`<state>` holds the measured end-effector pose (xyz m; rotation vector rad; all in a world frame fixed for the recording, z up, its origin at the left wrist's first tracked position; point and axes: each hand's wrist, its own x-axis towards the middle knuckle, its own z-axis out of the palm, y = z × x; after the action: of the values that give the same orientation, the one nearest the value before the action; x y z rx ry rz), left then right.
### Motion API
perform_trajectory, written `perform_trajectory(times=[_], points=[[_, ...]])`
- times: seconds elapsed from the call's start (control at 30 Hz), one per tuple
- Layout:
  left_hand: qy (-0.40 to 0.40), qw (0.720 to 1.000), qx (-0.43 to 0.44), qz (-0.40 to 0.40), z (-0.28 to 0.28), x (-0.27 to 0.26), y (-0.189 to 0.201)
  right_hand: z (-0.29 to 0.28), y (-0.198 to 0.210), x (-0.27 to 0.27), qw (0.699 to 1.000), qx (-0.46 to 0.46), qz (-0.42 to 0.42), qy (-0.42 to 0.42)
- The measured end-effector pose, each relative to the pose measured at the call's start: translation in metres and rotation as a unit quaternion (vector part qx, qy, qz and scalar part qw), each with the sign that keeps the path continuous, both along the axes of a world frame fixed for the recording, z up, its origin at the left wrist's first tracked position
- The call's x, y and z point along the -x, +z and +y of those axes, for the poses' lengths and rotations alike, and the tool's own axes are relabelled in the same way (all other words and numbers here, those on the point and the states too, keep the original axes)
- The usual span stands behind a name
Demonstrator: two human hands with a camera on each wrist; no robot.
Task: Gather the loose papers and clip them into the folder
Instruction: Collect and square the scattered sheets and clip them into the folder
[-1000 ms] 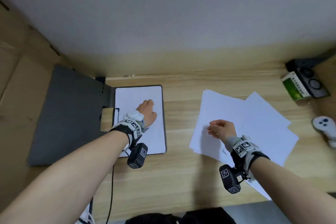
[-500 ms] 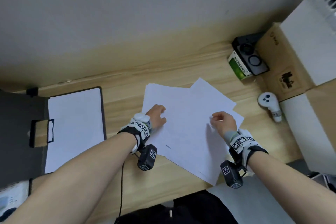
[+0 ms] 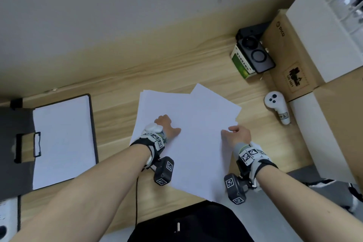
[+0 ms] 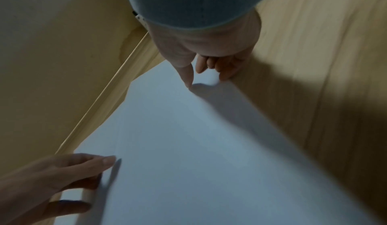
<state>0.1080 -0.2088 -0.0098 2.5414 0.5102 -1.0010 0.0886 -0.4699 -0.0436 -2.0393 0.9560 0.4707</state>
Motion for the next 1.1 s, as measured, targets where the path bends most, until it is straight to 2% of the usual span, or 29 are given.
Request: perform_trajectory(times=[0.03, 0.1, 0.2, 0.23, 0.33, 0.43, 0.53, 0.63, 0.7, 0.9, 1.1], points=[[0.008, 1.000, -0.013, 0.007, -0.002, 0.003, 0.000, 0.006, -0.003, 0.000, 1.000, -0.001, 0.000, 0.012], [0.056, 0.998, 0.015, -0.012, -0.006, 0.011, -0.006, 0.015, -0.005, 0.001, 1.000, -0.008, 0.001, 0.022], [0.114, 0.986, 0.113, -0.050, -0.003, 0.024, -0.003, 0.027, -0.005, 0.001, 0.999, -0.023, -0.013, 0.039], [0.131, 0.979, 0.151, -0.037, 0.001, 0.028, 0.002, 0.031, -0.003, 0.002, 0.998, -0.030, -0.020, 0.046], [0.118, 0.960, 0.253, 0.020, 0.010, 0.034, 0.006, 0.037, -0.003, 0.001, 0.996, -0.061, -0.044, 0.038], [0.105, 0.971, 0.212, 0.037, 0.015, 0.039, 0.005, 0.043, -0.001, -0.002, 0.993, -0.096, -0.060, 0.018], [0.139, 0.968, 0.205, -0.026, 0.031, 0.040, 0.009, 0.046, 0.006, -0.009, 0.990, -0.108, -0.091, -0.005], [0.235, 0.932, 0.257, -0.096, 0.057, 0.043, 0.022, 0.053, 0.018, -0.017, 0.984, -0.134, -0.118, -0.003], [0.283, 0.907, 0.282, -0.136, 0.073, 0.046, 0.030, 0.062, 0.025, -0.019, 0.977, -0.184, -0.110, 0.010], [0.311, 0.871, 0.333, -0.184, 0.103, 0.040, 0.061, 0.099, 0.058, -0.030, 0.952, -0.265, -0.066, 0.136], [0.310, 0.843, 0.375, -0.227, 0.124, 0.012, 0.110, 0.137, 0.107, -0.070, 0.945, -0.283, -0.103, 0.128]])
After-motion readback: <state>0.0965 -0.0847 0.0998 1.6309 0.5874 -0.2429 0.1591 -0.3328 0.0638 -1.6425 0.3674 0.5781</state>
